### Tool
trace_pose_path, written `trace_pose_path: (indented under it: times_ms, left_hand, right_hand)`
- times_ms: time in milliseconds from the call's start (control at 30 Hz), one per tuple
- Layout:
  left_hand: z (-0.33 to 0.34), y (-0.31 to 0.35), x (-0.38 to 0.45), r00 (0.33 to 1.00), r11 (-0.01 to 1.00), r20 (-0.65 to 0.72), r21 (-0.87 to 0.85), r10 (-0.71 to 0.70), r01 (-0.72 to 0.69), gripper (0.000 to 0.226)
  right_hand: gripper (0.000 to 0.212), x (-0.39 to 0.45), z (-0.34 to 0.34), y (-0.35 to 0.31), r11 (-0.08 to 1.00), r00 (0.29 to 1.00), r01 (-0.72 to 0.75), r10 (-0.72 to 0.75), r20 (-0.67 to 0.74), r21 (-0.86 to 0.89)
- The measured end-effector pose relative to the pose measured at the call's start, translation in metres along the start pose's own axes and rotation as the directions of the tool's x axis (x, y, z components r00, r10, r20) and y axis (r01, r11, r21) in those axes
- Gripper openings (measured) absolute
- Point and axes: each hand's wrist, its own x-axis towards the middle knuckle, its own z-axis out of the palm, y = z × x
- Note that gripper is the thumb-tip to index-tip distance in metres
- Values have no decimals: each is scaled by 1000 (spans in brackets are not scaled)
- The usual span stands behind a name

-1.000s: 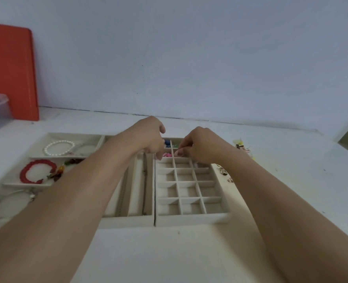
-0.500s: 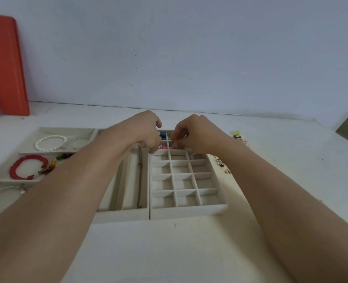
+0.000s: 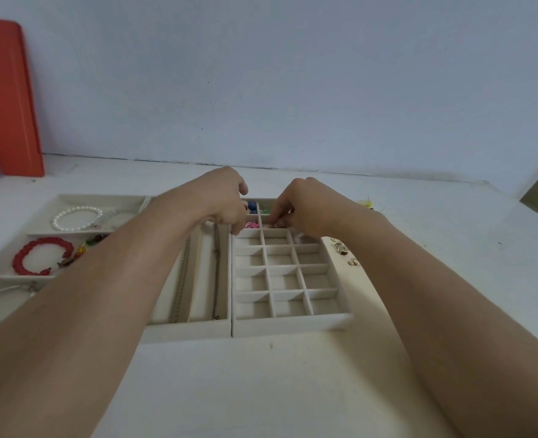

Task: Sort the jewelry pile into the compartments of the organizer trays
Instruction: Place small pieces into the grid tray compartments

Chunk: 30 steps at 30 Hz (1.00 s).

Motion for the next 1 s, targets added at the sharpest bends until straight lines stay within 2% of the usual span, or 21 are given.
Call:
trace_pose_path:
  times_ms: [200,300,500,700,867,1000]
  left_hand:
    - [1,0,1,1000,1000,-6,10,11,-11,81]
    - [1,-3,5,1000,1000,-19,-14,19,-20,76]
    - [1,-7,12,993,993,-115,-107,34,-46,52]
    - [3,-5,11,986,990,-161,-124,51,-72,43]
    - [4,-3,8,982,985,-180,-145,63,-90,38]
    - [5,-2,8,982,985,-178,-144,66,-93,38]
  right_hand:
    - [5,8,6,3,994,993,-83,75,-96,-78]
    - [8,7,6,4,992,993,-102,96,-75,-78]
    - [11,6,7,4,987,992,-122,118,-39,-106]
    - [7,4,6,3,984,995,-91,97,35,-152]
    - [8,4,7,3,979,996,-84,82,-18,-184]
    - [13,1,4,0,980,991,-90,70,-116,-180]
